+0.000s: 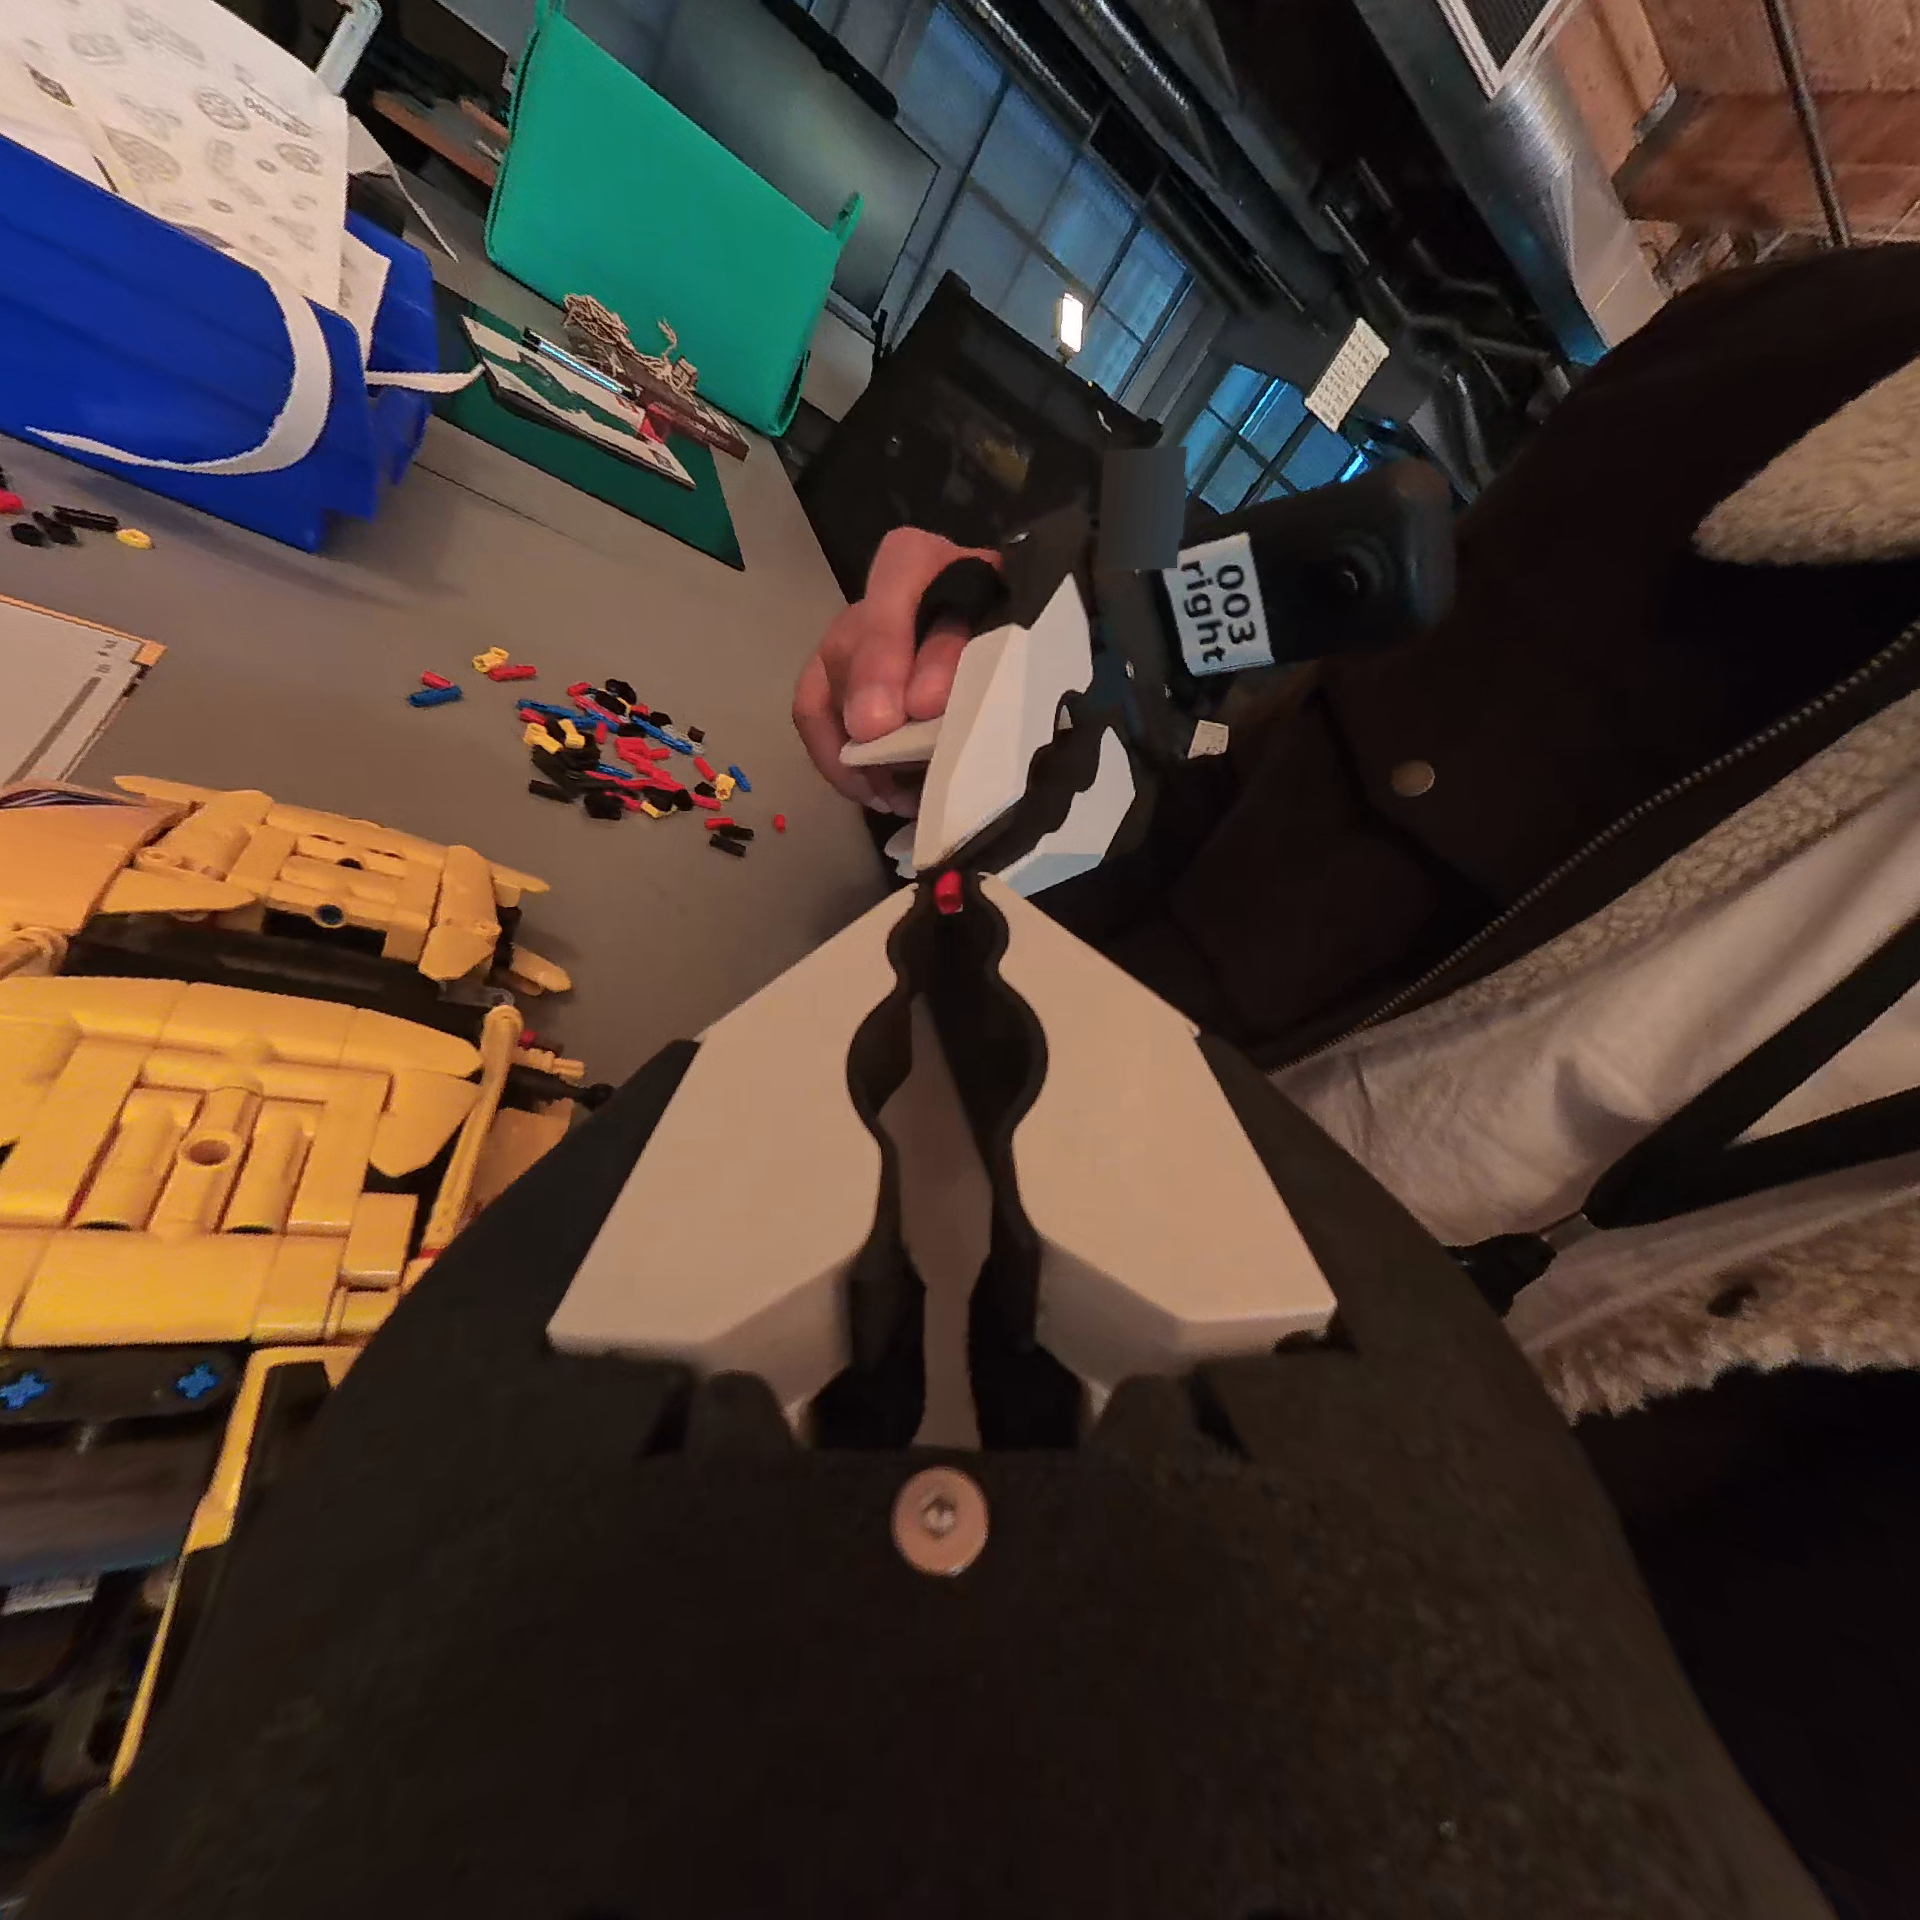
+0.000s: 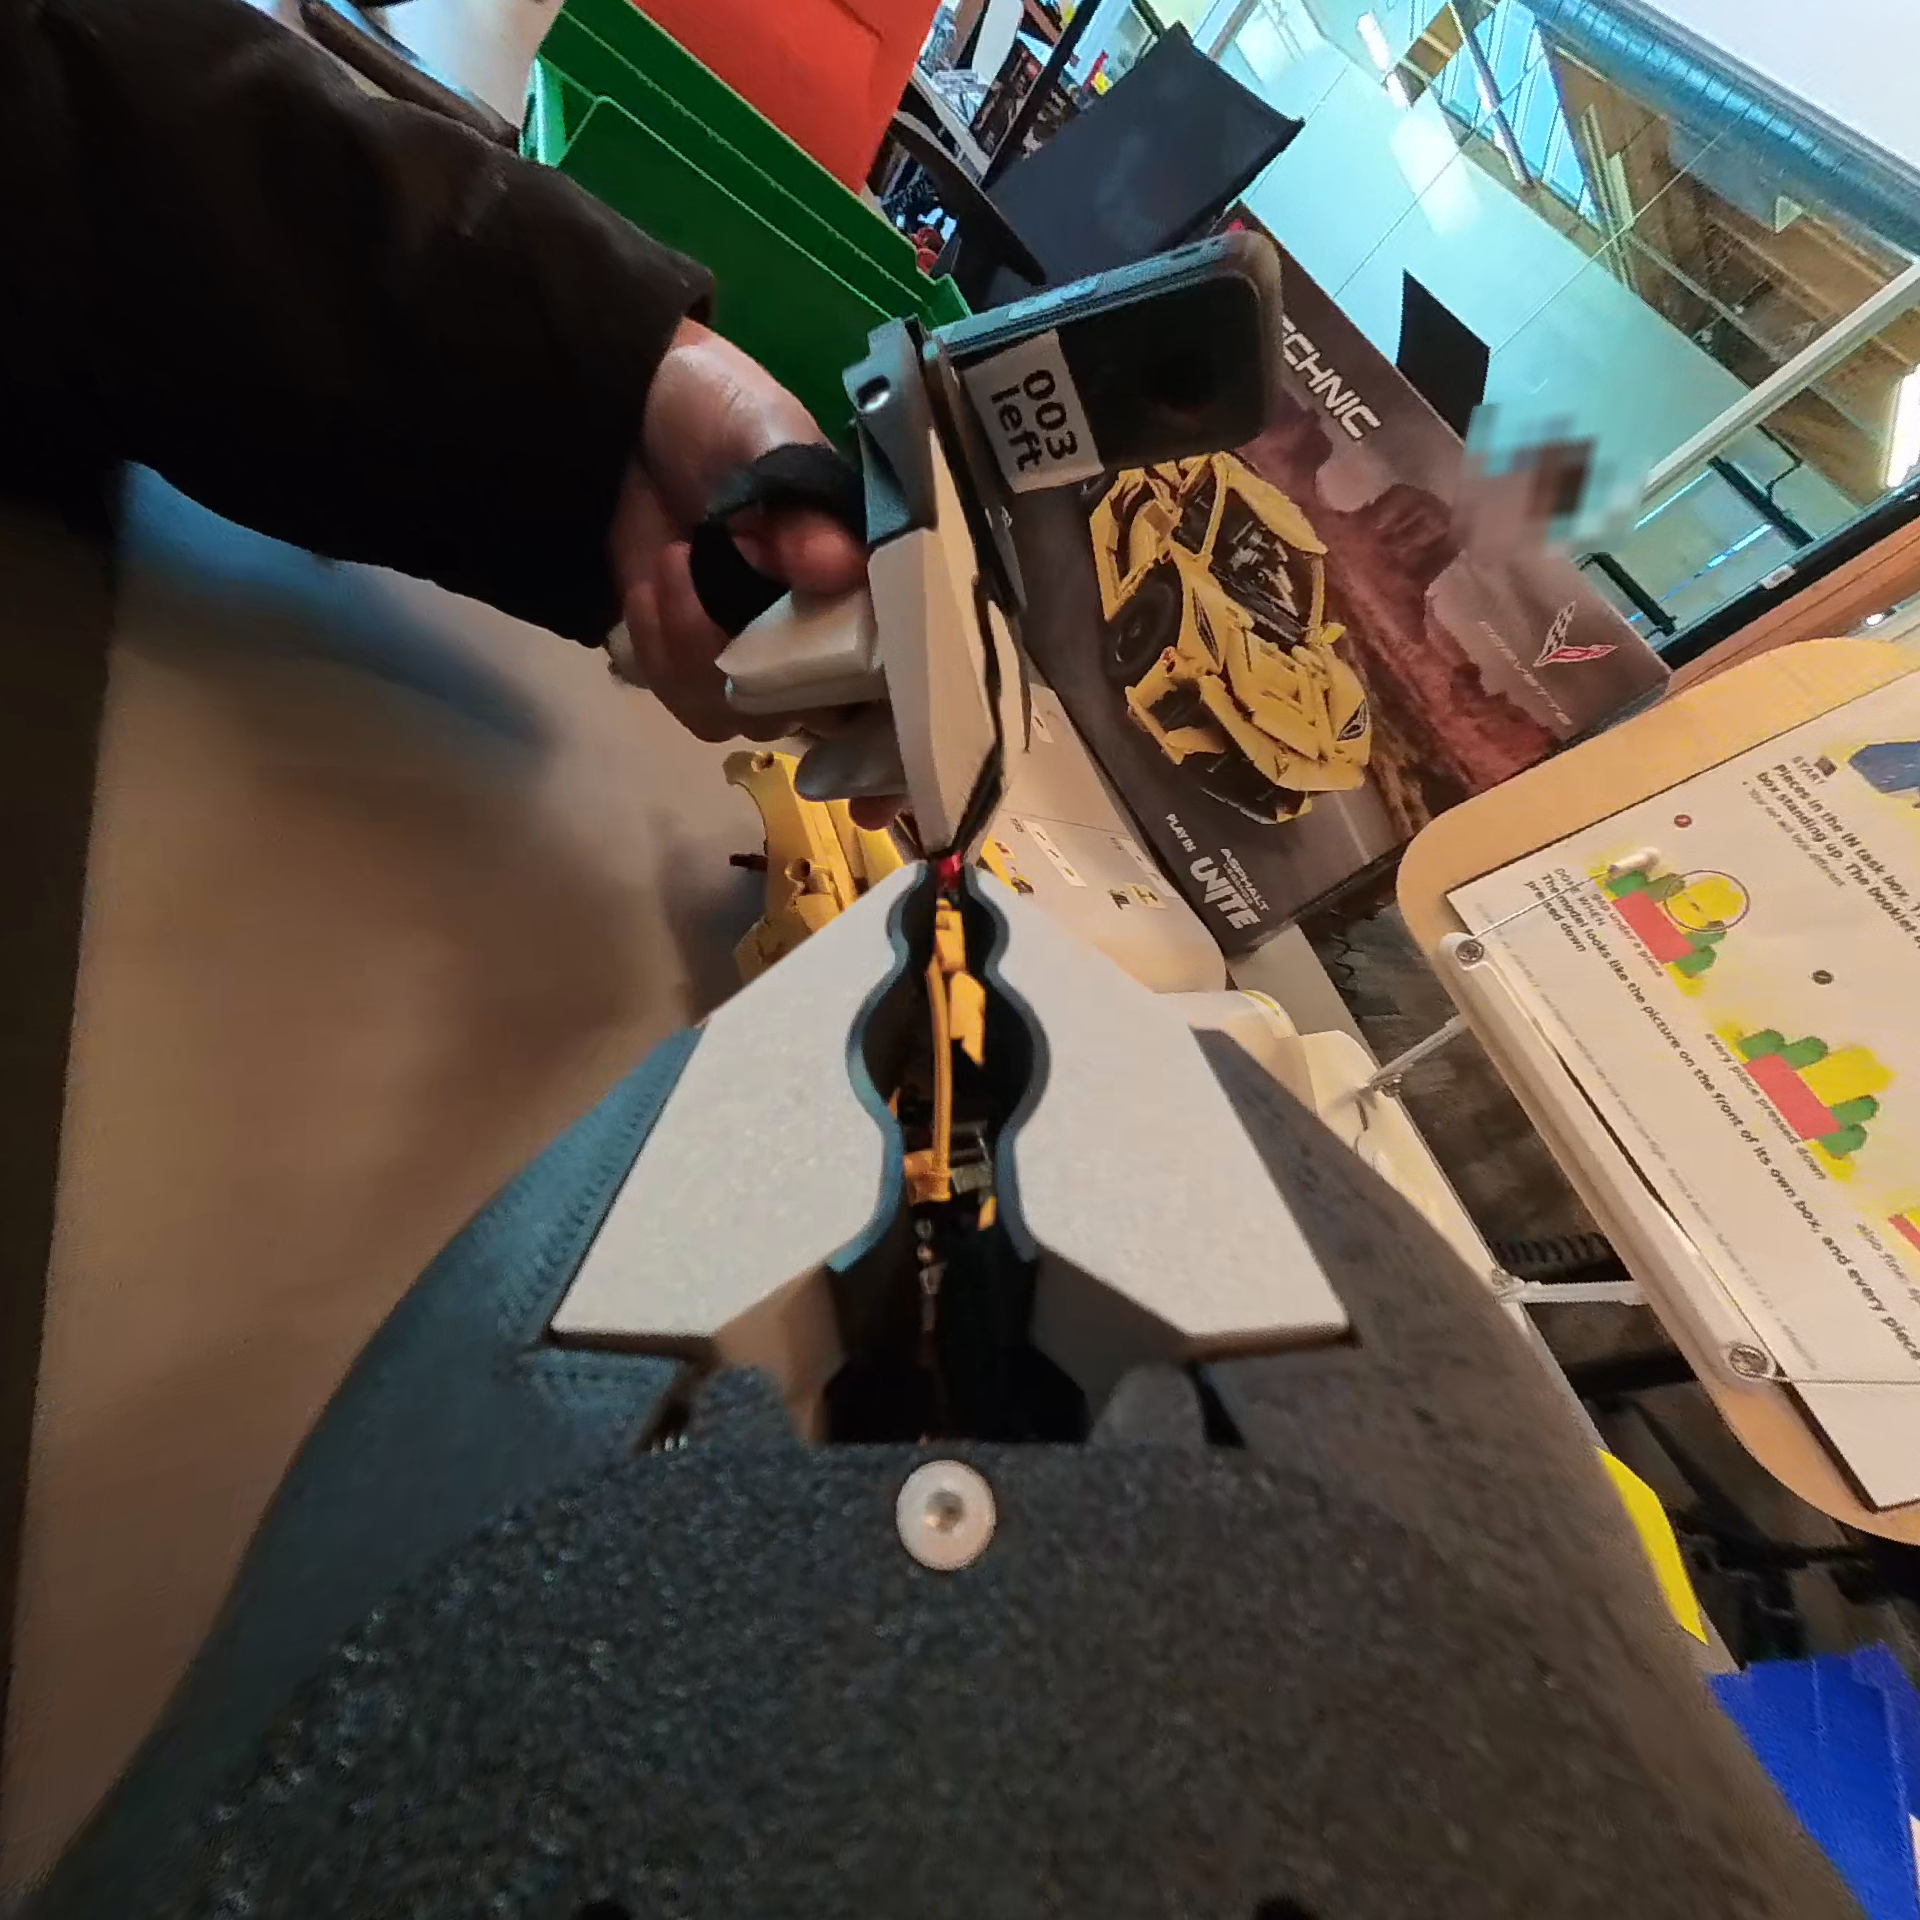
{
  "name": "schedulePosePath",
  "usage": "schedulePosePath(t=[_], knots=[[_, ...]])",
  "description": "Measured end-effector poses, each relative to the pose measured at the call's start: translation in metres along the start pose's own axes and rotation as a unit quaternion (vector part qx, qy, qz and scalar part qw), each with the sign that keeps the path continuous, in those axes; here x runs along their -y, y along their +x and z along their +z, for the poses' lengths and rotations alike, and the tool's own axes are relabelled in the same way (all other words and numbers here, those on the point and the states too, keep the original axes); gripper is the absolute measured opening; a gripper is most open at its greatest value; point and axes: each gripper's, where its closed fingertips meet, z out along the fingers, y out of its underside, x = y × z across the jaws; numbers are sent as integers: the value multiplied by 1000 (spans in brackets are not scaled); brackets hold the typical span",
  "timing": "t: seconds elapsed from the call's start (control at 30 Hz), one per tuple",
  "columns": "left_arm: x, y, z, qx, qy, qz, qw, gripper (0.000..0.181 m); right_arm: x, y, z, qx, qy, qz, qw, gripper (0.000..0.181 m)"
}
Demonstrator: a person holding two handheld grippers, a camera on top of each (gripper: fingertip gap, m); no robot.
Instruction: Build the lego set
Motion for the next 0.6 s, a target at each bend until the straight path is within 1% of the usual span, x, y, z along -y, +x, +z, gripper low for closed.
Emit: schedulePosePath(t=[0.13, 0.2, 0.27, 0.3, 0.33, 0.4, 0.43, 0.5, 0.6], knots=[[1, -6, 3, 10, 1, -20, 1000, 4, -6, 2, -1, -11, -12, 9, 1000, 2], [0, -5, 4, 9, -4, -29, 1000, 4, -5, 1, -3, -4, 5, 37, 999, 3], [-11, -6, 4, 25, -39, -8, 999, 3, -11, -10, -3, 46, 14, 102, 994, 3], [-19, -7, 4, 34, -64, 5, 997, 4, -19, -18, -5, 84, 11, 136, 987, 3], [-27, -7, 2, 38, -86, 13, 995, 4, -27, -30, -9, 135, 9, 163, 977, 8], [-38, -4, -2, 35, -118, 17, 992, 4, -50, -57, -16, 241, -15, 202, 949, 34], [-43, -4, -4, 38, -131, 20, 990, 4, -65, -68, -18, 275, -39, 203, 939, 40], [-49, -7, -7, 47, -148, 20, 988, 4, -93, -73, -14, 285, -84, 158, 942, 34], [-54, -9, -9, 51, -159, 16, 986, 4, -101, -82, -8, 315, -97, 121, 936, 27]])
